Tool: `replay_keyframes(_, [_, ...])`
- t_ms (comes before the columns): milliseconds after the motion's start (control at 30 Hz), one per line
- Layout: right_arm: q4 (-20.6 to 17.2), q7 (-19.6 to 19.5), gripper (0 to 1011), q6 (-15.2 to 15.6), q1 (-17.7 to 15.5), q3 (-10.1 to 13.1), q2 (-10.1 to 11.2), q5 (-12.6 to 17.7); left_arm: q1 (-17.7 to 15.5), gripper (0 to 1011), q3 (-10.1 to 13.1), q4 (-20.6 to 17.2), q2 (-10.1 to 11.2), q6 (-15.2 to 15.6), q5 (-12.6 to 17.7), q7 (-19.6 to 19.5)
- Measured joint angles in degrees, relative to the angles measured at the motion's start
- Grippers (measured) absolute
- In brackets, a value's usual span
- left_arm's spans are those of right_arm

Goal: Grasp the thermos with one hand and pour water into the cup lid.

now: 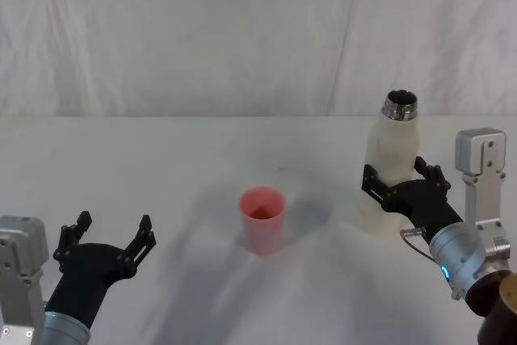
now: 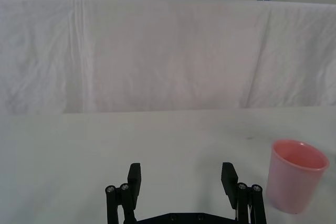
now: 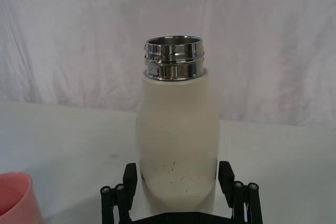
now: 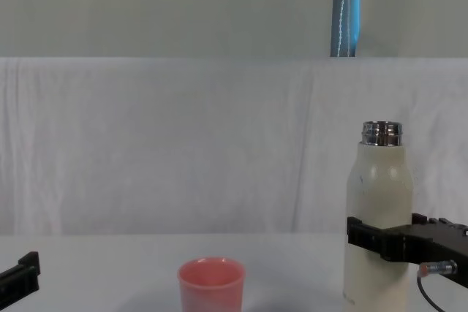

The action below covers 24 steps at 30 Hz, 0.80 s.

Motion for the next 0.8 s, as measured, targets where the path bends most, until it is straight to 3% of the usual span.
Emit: replay_keyframes(800, [4.0, 0.2, 1000, -1.1, 2.7, 0.4, -1.4, -0.3, 0.0, 1001, 0.0, 0.0, 0.0, 0.0, 0.0, 0.0])
